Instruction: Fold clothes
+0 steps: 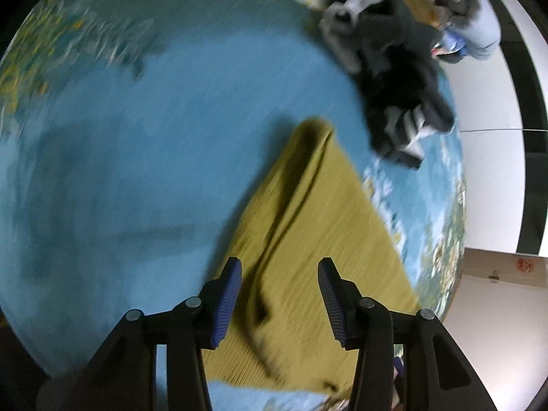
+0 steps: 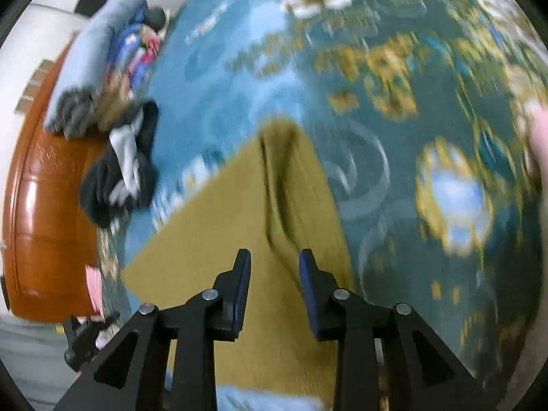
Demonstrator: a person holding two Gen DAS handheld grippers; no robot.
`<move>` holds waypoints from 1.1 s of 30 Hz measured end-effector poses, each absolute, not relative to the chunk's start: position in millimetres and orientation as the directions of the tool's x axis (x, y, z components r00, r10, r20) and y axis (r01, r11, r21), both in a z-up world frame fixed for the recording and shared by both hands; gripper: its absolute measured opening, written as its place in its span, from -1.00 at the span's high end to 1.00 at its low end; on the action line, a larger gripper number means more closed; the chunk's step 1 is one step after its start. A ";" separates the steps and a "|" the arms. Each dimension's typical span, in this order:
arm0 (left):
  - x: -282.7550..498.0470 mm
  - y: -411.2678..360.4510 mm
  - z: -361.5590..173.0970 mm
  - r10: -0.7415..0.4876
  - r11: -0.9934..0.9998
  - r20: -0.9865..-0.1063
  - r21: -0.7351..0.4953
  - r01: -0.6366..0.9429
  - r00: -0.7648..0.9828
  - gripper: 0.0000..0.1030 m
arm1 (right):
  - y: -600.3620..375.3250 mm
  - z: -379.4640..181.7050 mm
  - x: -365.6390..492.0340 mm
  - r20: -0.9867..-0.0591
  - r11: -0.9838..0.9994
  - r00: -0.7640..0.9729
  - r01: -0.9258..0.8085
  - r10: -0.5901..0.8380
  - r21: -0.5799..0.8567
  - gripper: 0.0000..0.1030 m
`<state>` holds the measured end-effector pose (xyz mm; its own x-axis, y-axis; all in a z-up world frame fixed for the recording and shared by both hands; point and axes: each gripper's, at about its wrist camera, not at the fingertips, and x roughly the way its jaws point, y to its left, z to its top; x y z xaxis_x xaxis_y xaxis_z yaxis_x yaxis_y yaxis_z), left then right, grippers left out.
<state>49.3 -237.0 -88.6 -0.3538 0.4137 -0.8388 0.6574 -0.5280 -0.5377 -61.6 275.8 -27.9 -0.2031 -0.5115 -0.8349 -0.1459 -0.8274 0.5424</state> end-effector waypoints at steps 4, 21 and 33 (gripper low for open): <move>62.0 -210.0 -99.5 0.439 -0.559 -0.847 -0.519 0.647 -0.300 -0.02 | 274.7 -52.0 -23.8 -0.840 -0.819 -0.079 -0.190 -0.536 0.541 0.42; 73.9 -194.2 -107.4 0.406 -0.568 -0.865 -0.492 0.660 -0.296 0.65 | 266.4 -80.5 -3.7 -0.788 -0.727 -0.130 -0.321 -0.602 0.607 0.42; 77.3 -145.6 -81.4 0.255 -0.852 -0.962 -0.270 0.449 -0.095 0.71 | 263.7 -29.0 6.8 -0.851 -0.846 -0.171 -0.124 -0.496 0.518 0.81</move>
<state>77.3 -145.6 -81.4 -0.0953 0.2549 -0.9623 0.4488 -0.8519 -0.2701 6.8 263.7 -29.0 -0.1714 -0.4957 -0.8514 -0.1245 -0.8464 0.5178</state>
